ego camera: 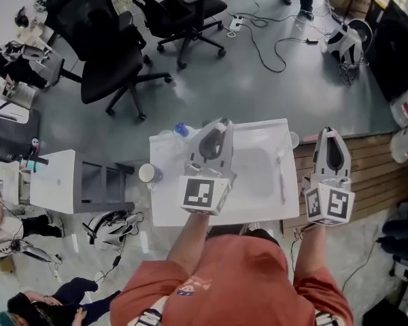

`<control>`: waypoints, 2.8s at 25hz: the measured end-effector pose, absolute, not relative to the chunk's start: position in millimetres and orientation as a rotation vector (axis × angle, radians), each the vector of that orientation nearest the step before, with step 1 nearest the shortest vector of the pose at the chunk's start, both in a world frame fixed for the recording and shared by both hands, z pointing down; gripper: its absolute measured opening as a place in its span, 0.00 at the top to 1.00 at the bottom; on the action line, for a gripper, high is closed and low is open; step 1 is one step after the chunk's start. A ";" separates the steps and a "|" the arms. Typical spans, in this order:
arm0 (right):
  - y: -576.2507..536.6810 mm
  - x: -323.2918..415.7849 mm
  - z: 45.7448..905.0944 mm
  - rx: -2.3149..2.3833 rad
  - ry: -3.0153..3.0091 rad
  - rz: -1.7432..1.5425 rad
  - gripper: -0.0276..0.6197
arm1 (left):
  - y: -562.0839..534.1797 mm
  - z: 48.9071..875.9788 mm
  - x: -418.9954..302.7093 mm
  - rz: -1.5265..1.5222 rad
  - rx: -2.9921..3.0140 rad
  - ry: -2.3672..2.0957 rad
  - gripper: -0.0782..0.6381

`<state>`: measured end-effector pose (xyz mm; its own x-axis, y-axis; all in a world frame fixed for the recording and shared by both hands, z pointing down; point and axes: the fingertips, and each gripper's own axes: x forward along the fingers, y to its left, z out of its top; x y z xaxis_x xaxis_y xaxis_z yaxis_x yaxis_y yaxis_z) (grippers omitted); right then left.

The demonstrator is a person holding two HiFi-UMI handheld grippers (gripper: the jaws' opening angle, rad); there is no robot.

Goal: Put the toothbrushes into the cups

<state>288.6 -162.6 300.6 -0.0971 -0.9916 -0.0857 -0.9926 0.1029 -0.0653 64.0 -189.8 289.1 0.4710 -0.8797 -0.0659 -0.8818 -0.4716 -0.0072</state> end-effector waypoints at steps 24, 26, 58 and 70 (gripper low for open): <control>-210.7 276.9 385.9 -2.083 2.287 -0.187 0.91 | -225.7 385.4 74.1 -0.019 -2.854 1.593 0.84; -214.5 276.7 394.5 -2.086 2.283 -0.211 0.91 | -227.2 390.7 75.0 -0.028 -2.865 1.590 0.84; -234.7 284.9 532.4 -2.277 2.290 -0.541 0.91 | -241.6 453.8 77.1 -0.196 -2.984 1.605 0.84; -223.4 289.3 529.4 -2.293 2.328 -0.528 0.82 | -222.7 434.6 78.1 -0.151 -2.934 1.601 0.84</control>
